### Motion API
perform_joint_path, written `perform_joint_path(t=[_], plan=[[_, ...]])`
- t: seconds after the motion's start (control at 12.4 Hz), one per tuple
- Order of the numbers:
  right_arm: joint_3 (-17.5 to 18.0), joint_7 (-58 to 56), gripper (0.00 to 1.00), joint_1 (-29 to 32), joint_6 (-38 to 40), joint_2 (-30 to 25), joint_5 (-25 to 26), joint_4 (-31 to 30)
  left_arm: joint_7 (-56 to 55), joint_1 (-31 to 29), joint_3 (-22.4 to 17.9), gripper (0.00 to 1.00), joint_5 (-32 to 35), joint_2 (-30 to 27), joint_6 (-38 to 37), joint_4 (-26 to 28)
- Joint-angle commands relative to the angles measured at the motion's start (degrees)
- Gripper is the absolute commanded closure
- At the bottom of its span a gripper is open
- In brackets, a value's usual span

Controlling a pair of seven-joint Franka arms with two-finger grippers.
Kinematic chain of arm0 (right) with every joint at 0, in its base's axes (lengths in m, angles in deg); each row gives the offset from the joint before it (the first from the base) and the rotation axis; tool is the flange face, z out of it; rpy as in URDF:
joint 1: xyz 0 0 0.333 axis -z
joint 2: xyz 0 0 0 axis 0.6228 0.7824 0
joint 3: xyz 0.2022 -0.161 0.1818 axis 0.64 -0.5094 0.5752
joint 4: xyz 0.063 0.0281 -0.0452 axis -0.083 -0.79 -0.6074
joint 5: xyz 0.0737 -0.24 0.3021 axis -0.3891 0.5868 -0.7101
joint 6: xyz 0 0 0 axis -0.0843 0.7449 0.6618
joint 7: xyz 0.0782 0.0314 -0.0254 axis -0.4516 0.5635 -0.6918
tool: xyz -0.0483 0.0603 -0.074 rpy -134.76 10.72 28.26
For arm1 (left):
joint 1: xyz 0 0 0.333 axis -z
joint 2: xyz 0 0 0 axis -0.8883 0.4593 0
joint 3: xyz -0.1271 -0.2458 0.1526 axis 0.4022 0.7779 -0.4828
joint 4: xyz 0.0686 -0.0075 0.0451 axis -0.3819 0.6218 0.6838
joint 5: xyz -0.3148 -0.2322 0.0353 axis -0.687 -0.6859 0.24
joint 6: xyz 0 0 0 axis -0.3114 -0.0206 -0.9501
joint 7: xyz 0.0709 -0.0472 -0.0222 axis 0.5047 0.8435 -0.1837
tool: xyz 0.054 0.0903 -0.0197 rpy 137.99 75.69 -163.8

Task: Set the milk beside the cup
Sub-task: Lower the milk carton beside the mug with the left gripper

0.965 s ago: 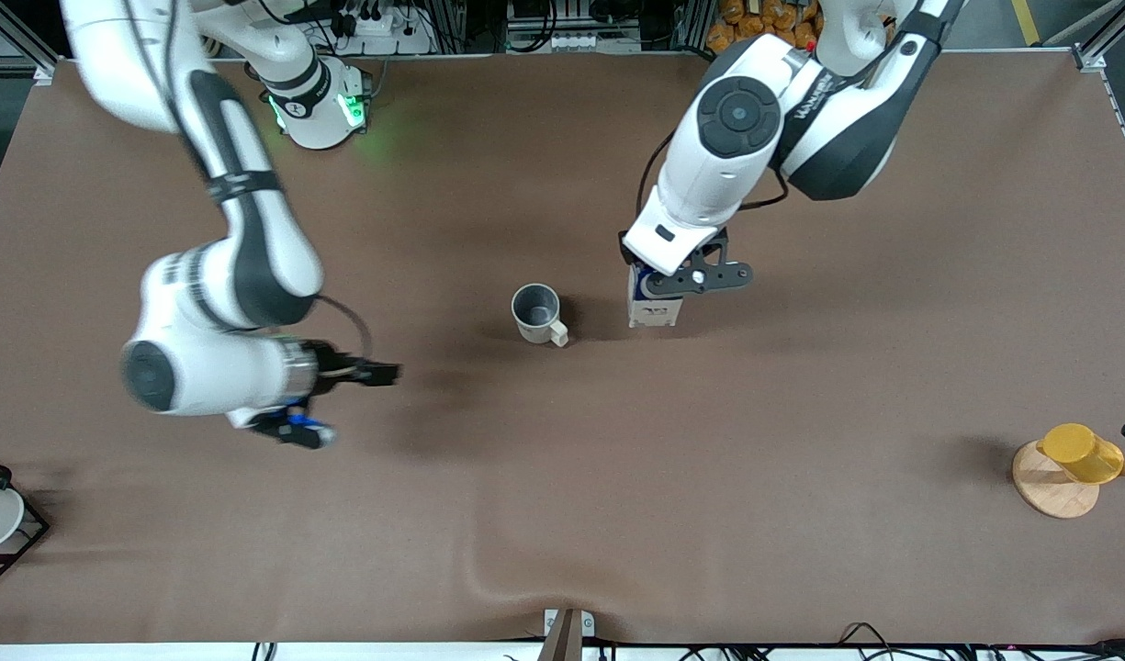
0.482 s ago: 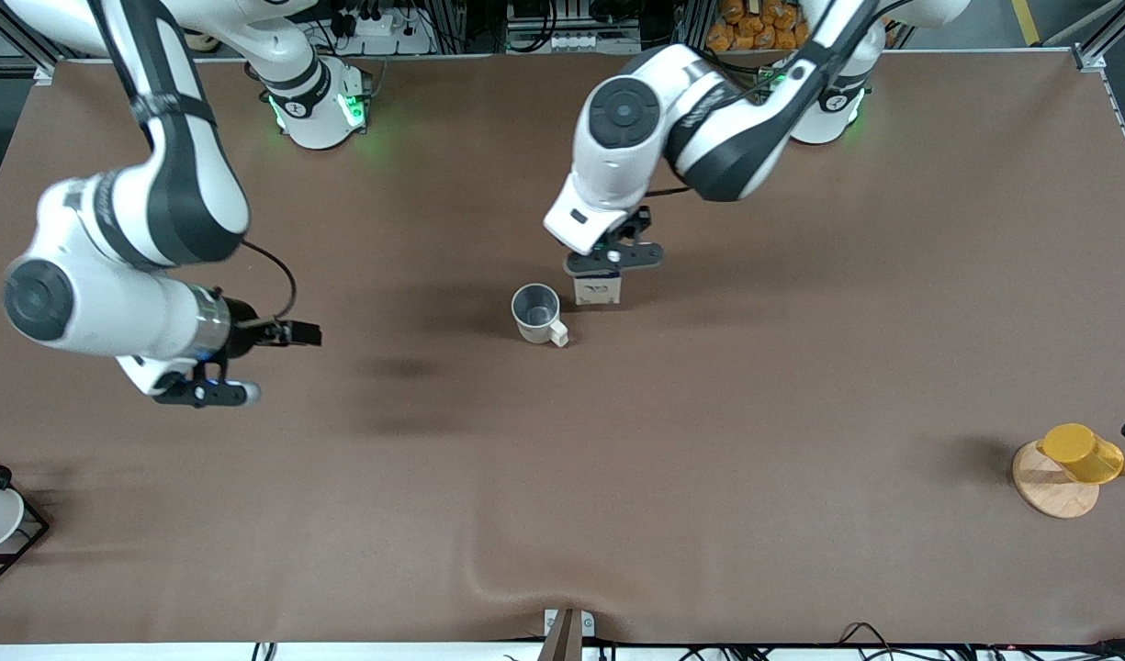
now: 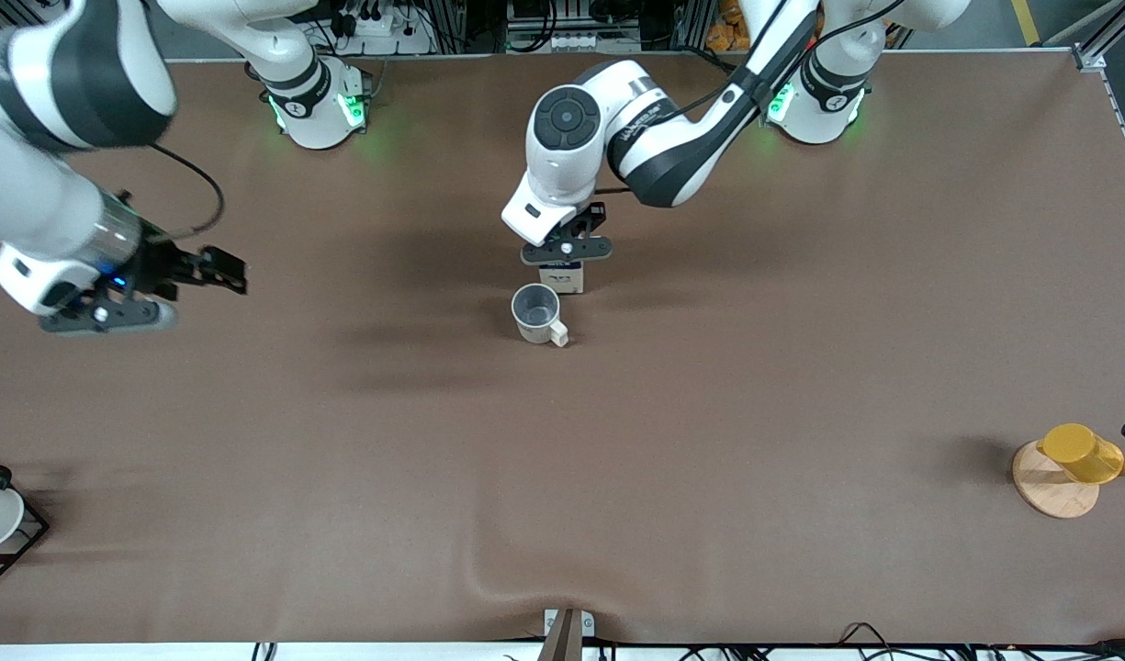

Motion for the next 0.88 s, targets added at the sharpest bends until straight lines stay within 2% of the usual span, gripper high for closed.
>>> perform_joint_path(t=[0.0, 0.24, 0.48, 0.64, 0.8], plan=[[1.1, -9.0, 0.0, 6.4, -0.3, -3.6, 0.8, -2.3, -2.5, 2.0, -0.5, 0.55, 1.2, 3.1, -0.1, -4.5], [2.8, -10.3, 0.0, 12.2, -0.1, -5.2, 0.8, -1.8, -2.6, 2.7, -0.8, 0.55, 1.4, 3.8, 0.4, -5.1], [10.2, -6.3, 0.0, 20.2, 1.8, -6.6, 0.4, -1.3, -2.5, 2.6, -0.8, 0.55, 1.4, 4.3, 0.6, -5.1], [10.9, -1.1, 0.0, 20.1, 5.5, -6.4, 0.4, 1.8, -2.5, 2.6, -0.8, 0.54, 1.5, 4.4, 0.8, -5.2], [10.9, -1.5, 0.0, 19.6, 5.4, -5.8, 0.8, 4.4, -2.5, 2.6, -0.8, 0.48, 1.5, 4.7, 1.5, -5.2]])
